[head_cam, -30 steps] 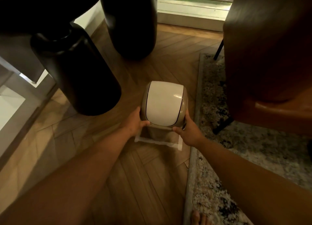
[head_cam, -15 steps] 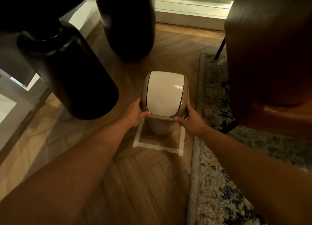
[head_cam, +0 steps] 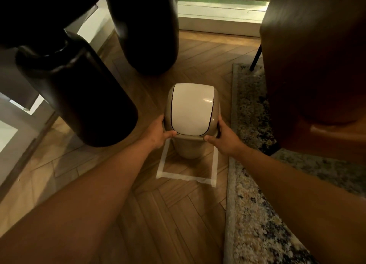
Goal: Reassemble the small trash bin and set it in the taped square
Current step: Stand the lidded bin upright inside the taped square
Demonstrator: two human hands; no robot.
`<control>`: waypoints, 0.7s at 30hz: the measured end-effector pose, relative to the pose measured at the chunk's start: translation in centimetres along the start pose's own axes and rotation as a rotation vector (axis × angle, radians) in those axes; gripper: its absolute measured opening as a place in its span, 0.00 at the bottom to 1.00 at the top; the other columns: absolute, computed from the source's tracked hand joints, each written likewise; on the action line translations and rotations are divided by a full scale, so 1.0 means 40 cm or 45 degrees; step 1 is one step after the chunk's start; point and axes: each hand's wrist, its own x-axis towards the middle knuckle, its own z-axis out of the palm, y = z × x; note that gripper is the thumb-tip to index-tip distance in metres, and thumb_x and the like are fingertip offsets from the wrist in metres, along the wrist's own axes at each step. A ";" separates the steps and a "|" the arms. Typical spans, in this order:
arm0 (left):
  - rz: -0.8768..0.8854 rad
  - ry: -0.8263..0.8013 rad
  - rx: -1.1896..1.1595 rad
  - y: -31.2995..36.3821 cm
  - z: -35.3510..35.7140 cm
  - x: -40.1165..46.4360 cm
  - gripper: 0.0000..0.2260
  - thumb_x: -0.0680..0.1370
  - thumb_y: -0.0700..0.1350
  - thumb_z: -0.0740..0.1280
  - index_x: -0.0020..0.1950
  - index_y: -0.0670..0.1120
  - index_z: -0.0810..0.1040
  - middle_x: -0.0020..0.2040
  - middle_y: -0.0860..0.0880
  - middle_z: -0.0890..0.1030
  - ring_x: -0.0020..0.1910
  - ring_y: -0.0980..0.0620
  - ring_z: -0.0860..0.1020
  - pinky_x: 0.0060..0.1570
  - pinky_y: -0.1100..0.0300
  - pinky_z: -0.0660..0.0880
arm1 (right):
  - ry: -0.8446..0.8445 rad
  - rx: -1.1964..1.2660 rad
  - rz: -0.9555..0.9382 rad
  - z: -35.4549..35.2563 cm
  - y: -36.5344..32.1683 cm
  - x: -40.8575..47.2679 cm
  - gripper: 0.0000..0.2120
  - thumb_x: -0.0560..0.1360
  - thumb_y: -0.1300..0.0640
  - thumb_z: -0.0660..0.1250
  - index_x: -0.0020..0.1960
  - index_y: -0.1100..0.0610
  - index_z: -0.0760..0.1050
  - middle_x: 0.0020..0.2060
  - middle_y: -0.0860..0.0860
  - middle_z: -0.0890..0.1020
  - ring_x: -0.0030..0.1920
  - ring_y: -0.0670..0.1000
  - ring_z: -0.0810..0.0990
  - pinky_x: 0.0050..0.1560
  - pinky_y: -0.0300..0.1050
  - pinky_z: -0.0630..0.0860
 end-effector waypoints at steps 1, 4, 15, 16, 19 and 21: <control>-0.005 -0.001 0.002 0.005 -0.001 -0.003 0.35 0.73 0.46 0.75 0.77 0.48 0.63 0.72 0.47 0.71 0.71 0.46 0.69 0.61 0.59 0.64 | 0.006 -0.012 0.011 0.001 -0.005 -0.001 0.51 0.74 0.59 0.75 0.82 0.49 0.42 0.76 0.51 0.68 0.71 0.56 0.72 0.68 0.60 0.72; -0.020 -0.016 -0.032 0.013 -0.001 -0.009 0.36 0.74 0.45 0.75 0.77 0.48 0.62 0.73 0.46 0.70 0.72 0.46 0.67 0.62 0.58 0.64 | -0.009 -0.034 0.064 0.002 -0.007 0.000 0.51 0.75 0.59 0.74 0.82 0.46 0.39 0.76 0.52 0.68 0.64 0.61 0.78 0.53 0.54 0.82; -0.042 -0.087 -0.075 0.008 0.036 -0.025 0.38 0.73 0.50 0.74 0.78 0.50 0.58 0.75 0.48 0.67 0.73 0.46 0.66 0.69 0.45 0.68 | -0.060 -0.073 0.072 -0.066 0.005 -0.001 0.47 0.75 0.62 0.73 0.82 0.43 0.47 0.64 0.47 0.72 0.48 0.53 0.84 0.41 0.50 0.85; -0.025 -0.097 -0.065 0.007 0.039 -0.023 0.39 0.74 0.50 0.74 0.79 0.51 0.57 0.75 0.48 0.66 0.73 0.46 0.66 0.69 0.45 0.68 | -0.054 -0.073 0.062 -0.072 0.011 -0.004 0.47 0.75 0.61 0.74 0.82 0.44 0.47 0.66 0.47 0.72 0.52 0.54 0.84 0.45 0.54 0.85; 0.016 -0.098 -0.067 0.005 0.042 -0.017 0.40 0.73 0.51 0.74 0.79 0.55 0.55 0.77 0.50 0.65 0.75 0.48 0.64 0.71 0.46 0.65 | -0.026 -0.071 0.058 -0.080 0.026 -0.013 0.45 0.74 0.57 0.75 0.81 0.47 0.51 0.70 0.50 0.73 0.64 0.54 0.79 0.60 0.56 0.79; 0.018 -0.053 -0.068 0.006 0.037 -0.012 0.41 0.72 0.53 0.75 0.78 0.58 0.53 0.77 0.51 0.64 0.74 0.49 0.64 0.68 0.52 0.63 | 0.043 -0.078 0.055 -0.081 0.030 -0.017 0.42 0.74 0.54 0.75 0.80 0.48 0.54 0.69 0.49 0.76 0.66 0.52 0.77 0.65 0.54 0.76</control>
